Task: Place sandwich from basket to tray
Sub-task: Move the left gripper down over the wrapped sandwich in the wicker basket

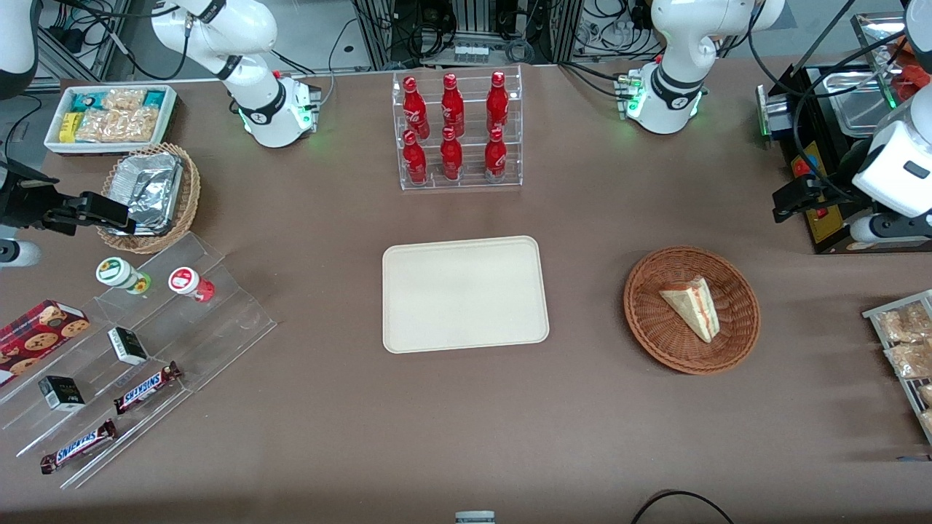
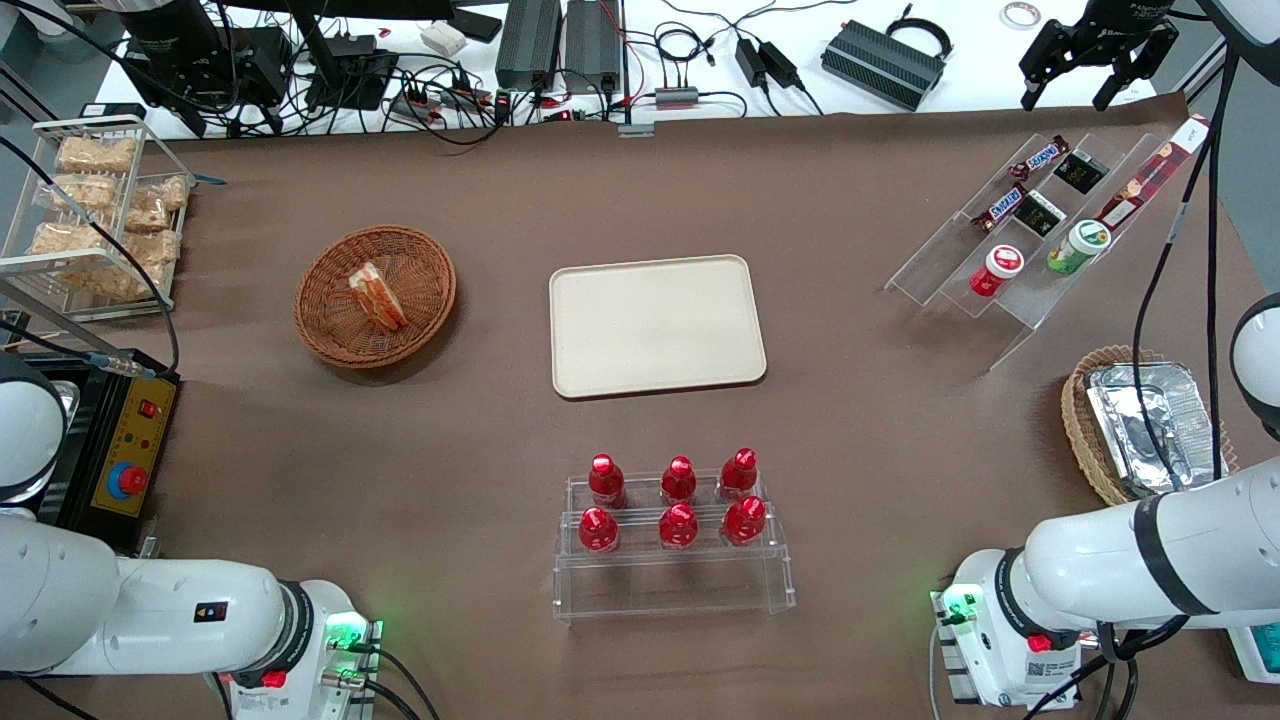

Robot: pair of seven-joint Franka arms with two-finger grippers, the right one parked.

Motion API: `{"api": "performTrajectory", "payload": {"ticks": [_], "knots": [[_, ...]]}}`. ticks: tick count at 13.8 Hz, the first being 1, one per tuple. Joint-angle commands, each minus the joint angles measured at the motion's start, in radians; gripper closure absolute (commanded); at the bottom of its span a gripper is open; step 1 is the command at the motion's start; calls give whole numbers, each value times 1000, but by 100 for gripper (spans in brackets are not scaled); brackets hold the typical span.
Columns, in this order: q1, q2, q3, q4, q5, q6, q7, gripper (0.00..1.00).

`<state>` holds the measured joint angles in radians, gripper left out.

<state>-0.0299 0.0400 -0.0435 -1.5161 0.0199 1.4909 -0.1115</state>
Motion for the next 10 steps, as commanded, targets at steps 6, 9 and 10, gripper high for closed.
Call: {"api": "performTrajectory", "payload": {"ticks": [6, 9, 10], "knots": [[-10, 23, -7, -38, 14, 27, 26, 0], [-11, 18, -7, -157, 14, 156, 13, 0], [-13, 18, -7, -200, 14, 205, 12, 0]]}}
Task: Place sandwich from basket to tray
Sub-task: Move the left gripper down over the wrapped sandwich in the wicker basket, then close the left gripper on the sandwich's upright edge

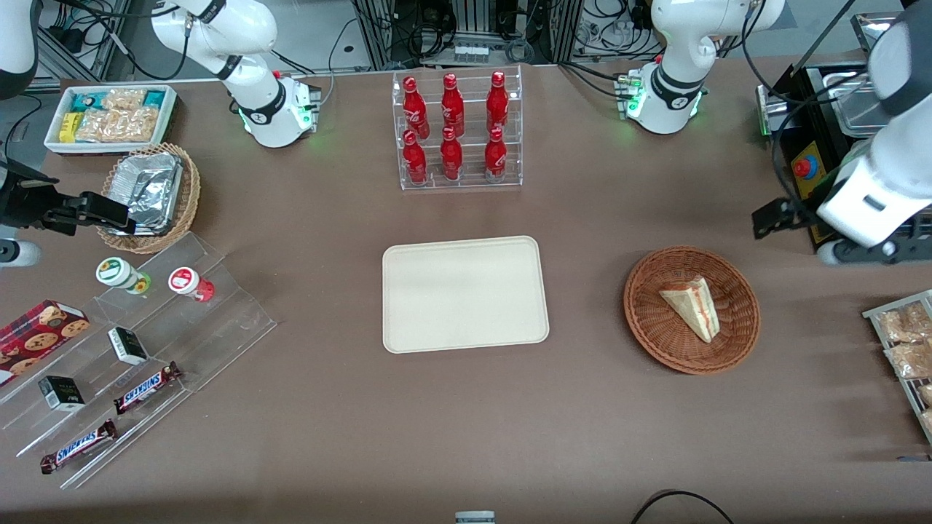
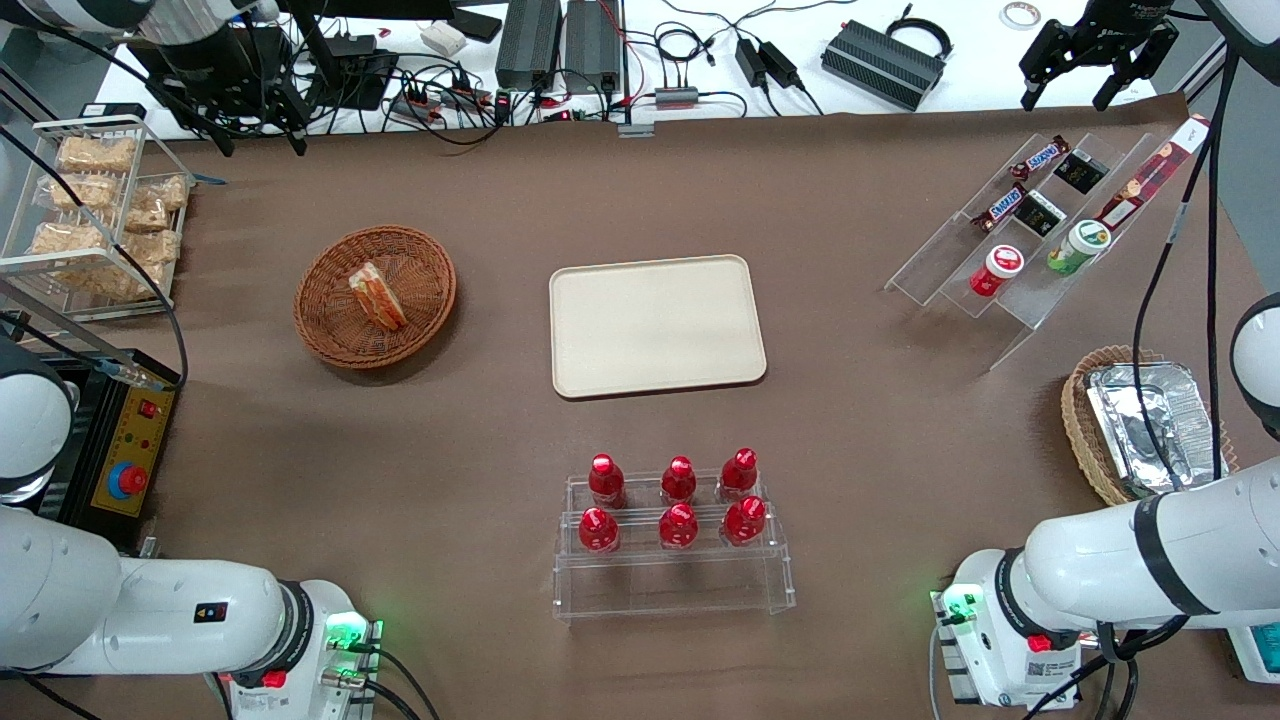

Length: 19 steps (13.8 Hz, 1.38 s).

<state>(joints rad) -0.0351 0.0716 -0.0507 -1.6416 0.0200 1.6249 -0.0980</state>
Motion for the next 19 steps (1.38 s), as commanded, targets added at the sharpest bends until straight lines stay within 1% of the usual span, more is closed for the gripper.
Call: {"api": "performTrajectory", "payload": {"ticks": [1, 5, 9, 12, 13, 19], "knots": [[-8, -13, 2, -130, 14, 140, -3, 0], [-3, -9, 3, -329, 14, 409, -124, 0], [-5, 5, 3, -454, 14, 597, -254, 0], [-6, 42, 3, -532, 14, 737, -431, 0], [-8, 54, 2, -552, 14, 778, -445, 0], [-8, 140, 3, -563, 15, 828, -453, 0]]}}
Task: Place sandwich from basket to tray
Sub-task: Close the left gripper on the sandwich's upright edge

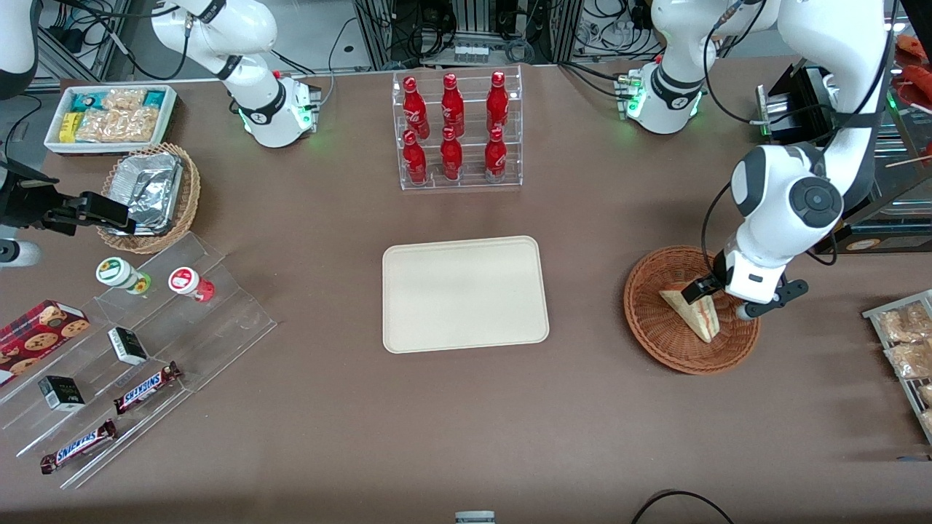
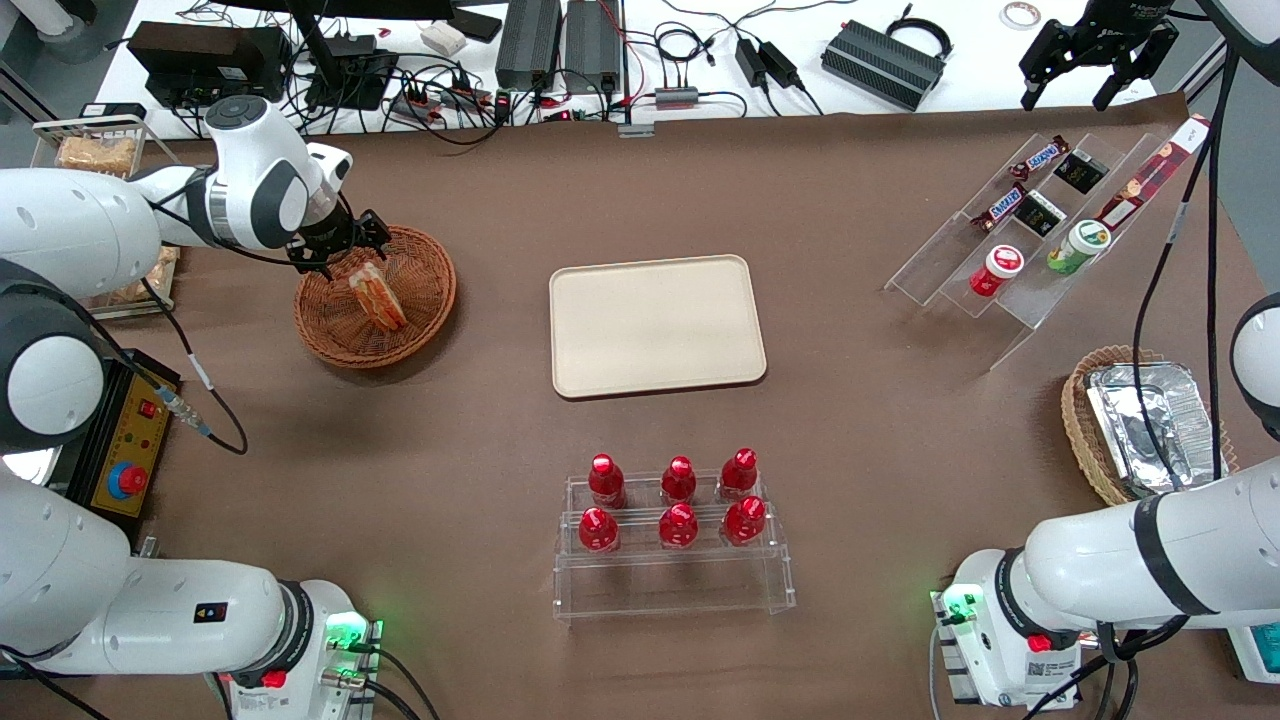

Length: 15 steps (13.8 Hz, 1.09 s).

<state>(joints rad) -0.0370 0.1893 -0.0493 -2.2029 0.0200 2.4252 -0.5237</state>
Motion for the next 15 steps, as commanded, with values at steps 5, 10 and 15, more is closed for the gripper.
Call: {"api": "performTrajectory", "payload": {"ticks": [5, 10, 15], "knots": [[-9, 91, 2, -14, 15, 90, -30, 0], [-9, 96, 2, -11, 15, 100, -45, 72], [-9, 30, 3, 11, 20, 2, -38, 89]]}}
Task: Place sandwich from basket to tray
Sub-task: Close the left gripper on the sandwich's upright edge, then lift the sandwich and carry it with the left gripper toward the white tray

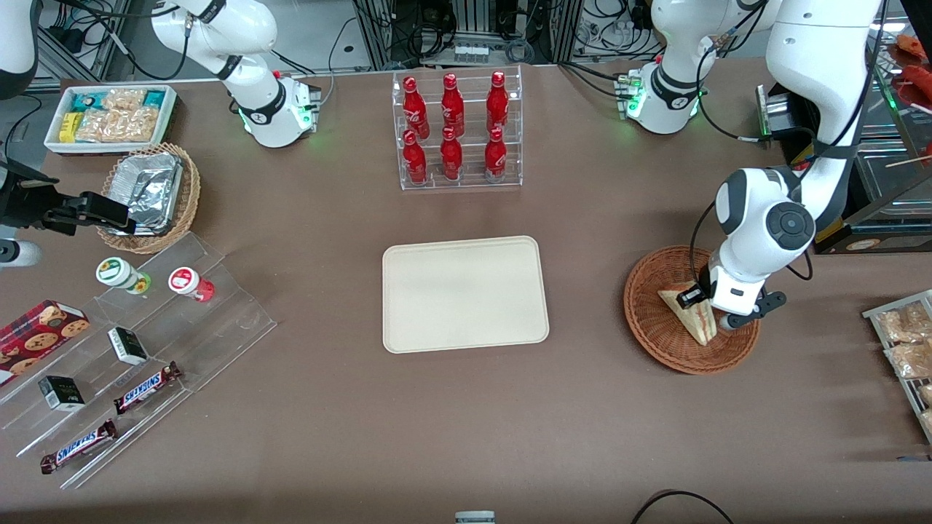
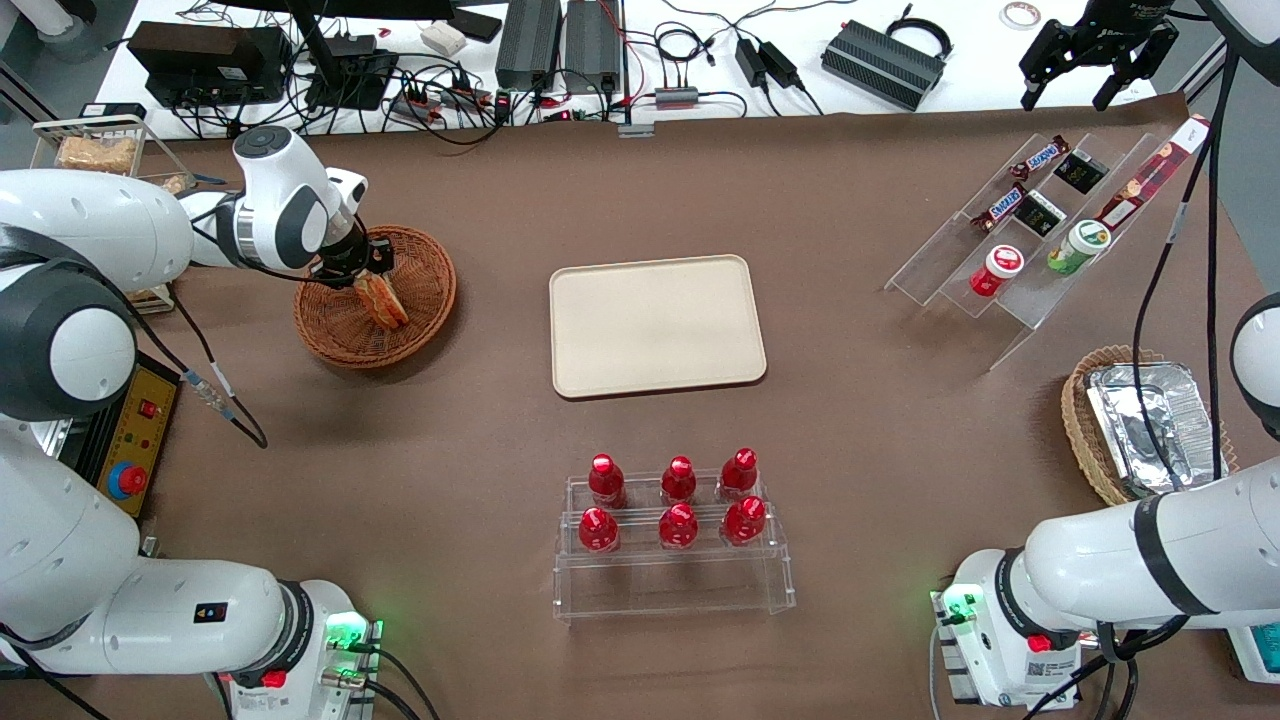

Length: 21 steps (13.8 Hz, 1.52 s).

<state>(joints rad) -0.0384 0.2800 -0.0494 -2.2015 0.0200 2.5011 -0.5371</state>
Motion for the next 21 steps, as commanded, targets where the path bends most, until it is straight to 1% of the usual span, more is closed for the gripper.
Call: {"api": "performTrajectory", "payload": {"ticks": [1, 3, 5, 7, 8, 10, 12, 14, 15, 18, 21], "knots": [[-9, -83, 0, 44, 21, -149, -21, 89], [-18, -94, -27, 145, 35, -288, -24, 89], [-50, -75, -59, 291, 37, -446, -27, 89], [-130, -44, -63, 414, 32, -556, -37, 89], [-171, -32, -63, 452, 25, -574, -41, 89], [-266, 4, -63, 500, 23, -571, -70, 88], [-363, 75, -63, 567, 23, -568, -96, 88], [-418, 146, -64, 632, 23, -565, -139, 88], [-463, 184, -64, 663, 21, -562, -141, 88], [-532, 301, -64, 762, 20, -532, -153, 87], [-580, 367, -84, 773, 21, -438, -165, 87]]}}
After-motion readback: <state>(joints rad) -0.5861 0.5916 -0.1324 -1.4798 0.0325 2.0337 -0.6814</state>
